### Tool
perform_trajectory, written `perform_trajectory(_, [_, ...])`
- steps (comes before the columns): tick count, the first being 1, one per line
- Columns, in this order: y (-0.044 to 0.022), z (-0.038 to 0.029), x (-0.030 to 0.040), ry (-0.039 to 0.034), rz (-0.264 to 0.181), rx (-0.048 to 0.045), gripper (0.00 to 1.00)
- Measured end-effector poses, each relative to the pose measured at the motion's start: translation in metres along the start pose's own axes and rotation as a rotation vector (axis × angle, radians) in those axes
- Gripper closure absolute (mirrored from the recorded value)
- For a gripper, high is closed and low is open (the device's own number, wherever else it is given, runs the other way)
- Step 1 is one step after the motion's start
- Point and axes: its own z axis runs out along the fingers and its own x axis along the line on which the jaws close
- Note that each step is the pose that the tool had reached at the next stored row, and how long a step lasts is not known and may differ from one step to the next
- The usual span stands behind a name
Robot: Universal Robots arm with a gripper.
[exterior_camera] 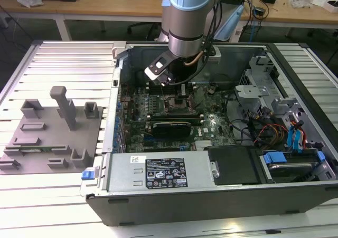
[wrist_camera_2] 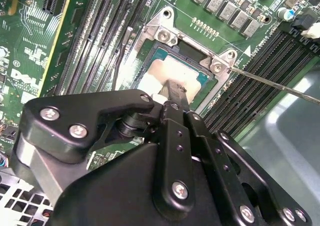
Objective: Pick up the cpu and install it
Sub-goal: 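Place the cpu into insertion slot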
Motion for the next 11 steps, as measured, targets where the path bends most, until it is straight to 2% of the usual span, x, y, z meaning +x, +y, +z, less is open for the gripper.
perform_trajectory(11, [0.0001, -0.0005, 0.0002, 0.0010, 0.000, -0.0005, 0.89])
